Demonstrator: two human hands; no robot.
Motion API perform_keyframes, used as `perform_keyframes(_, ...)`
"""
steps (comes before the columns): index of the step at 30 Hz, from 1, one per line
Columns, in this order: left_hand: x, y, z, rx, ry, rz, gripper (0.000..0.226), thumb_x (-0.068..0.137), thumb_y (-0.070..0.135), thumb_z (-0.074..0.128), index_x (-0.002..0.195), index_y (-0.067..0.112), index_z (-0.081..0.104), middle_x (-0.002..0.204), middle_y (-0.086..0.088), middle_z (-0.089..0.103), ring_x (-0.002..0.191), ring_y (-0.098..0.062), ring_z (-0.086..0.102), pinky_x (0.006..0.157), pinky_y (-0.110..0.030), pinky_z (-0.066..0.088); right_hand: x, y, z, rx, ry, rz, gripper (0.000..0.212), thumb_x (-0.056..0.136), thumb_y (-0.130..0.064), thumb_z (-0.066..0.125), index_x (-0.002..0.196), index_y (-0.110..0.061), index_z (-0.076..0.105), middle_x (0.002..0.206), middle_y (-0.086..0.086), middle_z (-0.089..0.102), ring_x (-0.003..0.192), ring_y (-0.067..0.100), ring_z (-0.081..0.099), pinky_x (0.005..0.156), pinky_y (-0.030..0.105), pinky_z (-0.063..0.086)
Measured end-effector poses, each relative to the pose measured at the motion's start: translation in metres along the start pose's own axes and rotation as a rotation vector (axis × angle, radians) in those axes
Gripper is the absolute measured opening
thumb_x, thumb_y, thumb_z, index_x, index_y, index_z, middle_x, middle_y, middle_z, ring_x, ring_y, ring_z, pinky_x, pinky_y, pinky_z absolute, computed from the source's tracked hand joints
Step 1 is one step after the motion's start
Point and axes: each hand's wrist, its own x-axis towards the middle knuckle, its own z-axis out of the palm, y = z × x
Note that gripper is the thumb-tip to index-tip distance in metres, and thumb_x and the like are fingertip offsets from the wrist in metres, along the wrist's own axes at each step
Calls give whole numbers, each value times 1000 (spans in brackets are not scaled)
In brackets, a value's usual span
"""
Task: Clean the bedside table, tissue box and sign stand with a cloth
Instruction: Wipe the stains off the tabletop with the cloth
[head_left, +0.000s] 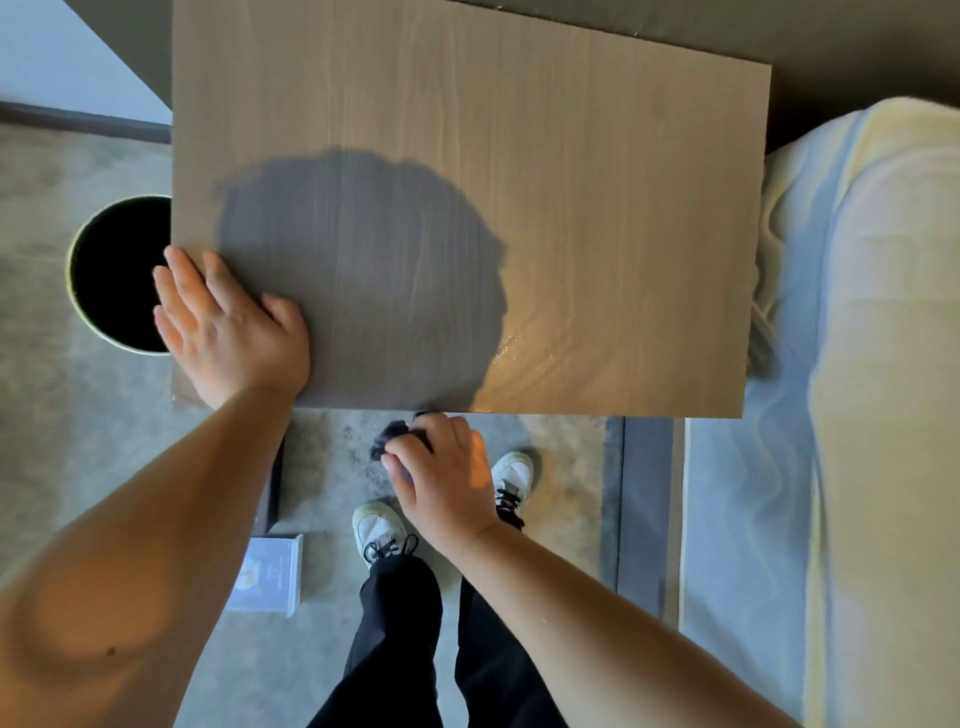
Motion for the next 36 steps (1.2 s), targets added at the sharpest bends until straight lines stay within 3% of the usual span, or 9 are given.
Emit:
perform_keyframes(6,-1,0,0,7,-11,-3,71,83,35,37,149,8,30,161,-15,18,149,-34,15,120,-48,13,23,-3,-21,71,147,-65,9,89,-24,62,87,-18,68,94,6,63,83,30,57,69,41,46)
perform_keyframes(14,0,1,-1,7,-21,-7,72,83,36,36,149,9,30,161,-15,19,149,-32,15,119,-48,13,55,33,-20,-227,35,-327,11,85,-20,68,75,-20,62,89,5,65,79,29,58,68,37,43)
perform_keyframes(18,0,-1,0,6,-31,-4,72,83,36,37,149,9,30,161,-15,19,149,-32,15,120,-47,13,33,84,-50,-264,22,-195,8,81,-21,73,88,-22,69,96,7,64,91,28,51,76,40,45)
perform_keyframes(23,1,-1,-1,-8,-43,-3,72,83,36,39,149,9,30,161,-16,19,149,-33,15,120,-48,13,18,128,-93,-306,6,66,16,89,-27,59,92,-14,69,99,13,61,91,34,55,77,46,48)
perform_keyframes(26,1,-2,0,-14,-38,-2,71,83,35,40,148,8,32,161,-17,20,149,-34,15,119,-49,14,34,115,-110,-64,-29,296,18,94,-33,51,92,-21,64,93,8,61,87,21,59,79,38,52)
perform_keyframes(28,1,-2,0,-9,-31,1,71,83,35,40,148,8,32,160,-18,21,149,-34,16,119,-49,14,52,88,-117,274,1,412,10,98,-24,52,90,-23,58,78,-2,64,68,7,60,64,28,53)
perform_keyframes(31,2,-1,0,-7,-33,2,70,83,35,40,148,8,32,161,-17,20,149,-34,16,119,-49,13,79,55,-116,579,-11,460,13,100,-17,48,90,-18,55,74,-2,63,65,10,60,58,23,50)
perform_keyframes(34,1,-1,1,-1,-29,7,71,83,35,40,148,7,31,160,-18,20,149,-34,15,119,-49,13,90,58,-105,197,-65,342,16,100,-27,49,90,-20,60,81,-5,64,77,9,58,74,24,50)
perform_keyframes(36,1,-1,1,0,-25,7,70,83,35,40,148,7,31,161,-18,20,149,-34,16,119,-48,13,90,76,-103,-101,96,302,23,98,-34,48,99,-21,66,107,-3,66,103,18,56,91,39,45)
